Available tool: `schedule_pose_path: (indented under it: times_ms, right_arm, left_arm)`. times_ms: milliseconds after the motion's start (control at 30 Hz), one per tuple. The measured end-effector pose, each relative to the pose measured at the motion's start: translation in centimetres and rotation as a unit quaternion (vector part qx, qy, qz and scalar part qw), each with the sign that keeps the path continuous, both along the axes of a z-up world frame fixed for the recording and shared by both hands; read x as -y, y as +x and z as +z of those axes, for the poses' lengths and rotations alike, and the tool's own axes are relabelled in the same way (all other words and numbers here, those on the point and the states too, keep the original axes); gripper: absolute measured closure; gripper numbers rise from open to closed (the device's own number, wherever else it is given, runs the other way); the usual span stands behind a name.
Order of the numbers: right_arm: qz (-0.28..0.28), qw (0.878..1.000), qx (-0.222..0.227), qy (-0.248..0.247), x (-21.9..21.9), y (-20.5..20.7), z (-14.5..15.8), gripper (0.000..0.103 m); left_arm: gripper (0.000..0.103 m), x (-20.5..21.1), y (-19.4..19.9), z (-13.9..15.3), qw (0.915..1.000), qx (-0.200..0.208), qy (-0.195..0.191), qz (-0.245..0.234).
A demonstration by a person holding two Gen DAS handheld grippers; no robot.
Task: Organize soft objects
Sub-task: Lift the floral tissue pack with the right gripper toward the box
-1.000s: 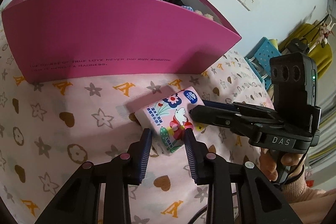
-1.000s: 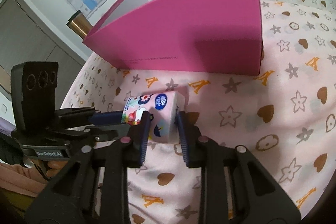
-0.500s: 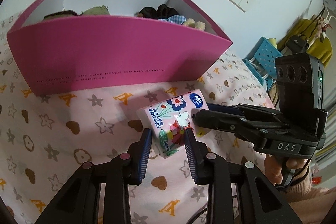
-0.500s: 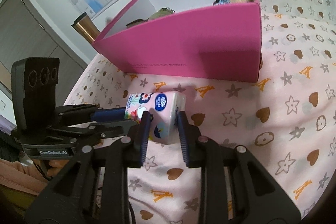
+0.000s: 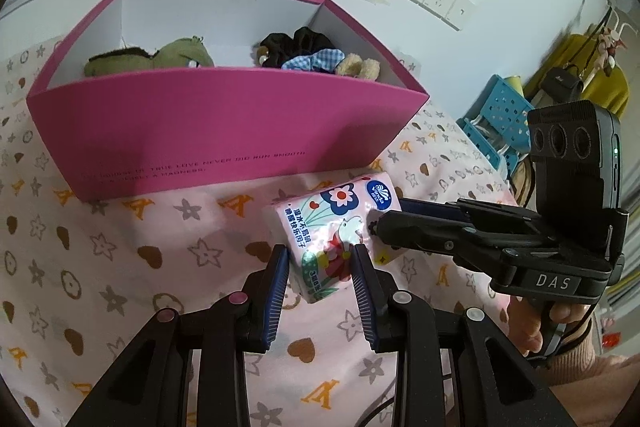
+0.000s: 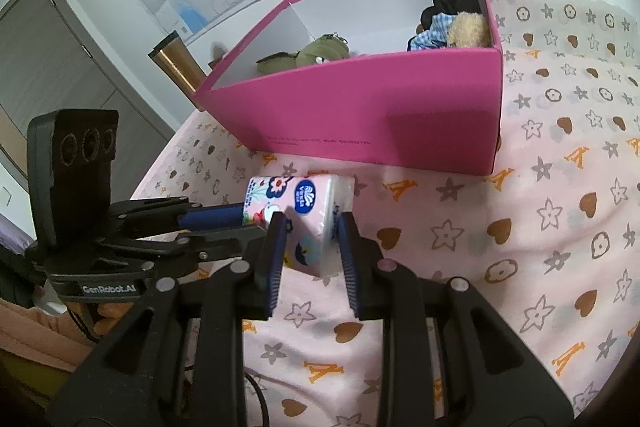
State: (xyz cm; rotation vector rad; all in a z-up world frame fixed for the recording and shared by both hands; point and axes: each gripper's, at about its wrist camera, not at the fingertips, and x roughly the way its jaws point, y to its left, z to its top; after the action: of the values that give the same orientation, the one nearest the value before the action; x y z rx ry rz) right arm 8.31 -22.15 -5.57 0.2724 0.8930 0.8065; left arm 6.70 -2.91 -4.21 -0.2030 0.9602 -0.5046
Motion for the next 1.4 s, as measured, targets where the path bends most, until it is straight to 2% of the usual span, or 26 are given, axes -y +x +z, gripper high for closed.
schedule_pose_path:
  times_ms: [633,1400]
  right_arm:
    - [-0.003,1.0,0.021,0.008,0.0,-0.2,2.0,0.073]
    - [-0.002,0.999,0.038,0.01,-0.1,0.2,3.3,0.073]
  left_arm:
    - [0.071,-0.2,-0.4,2.1,0.9994,0.033,0.006,0.003]
    - [0.071,-0.1,-0.3,3.4,0.9985,0.054,0.011,0.005]
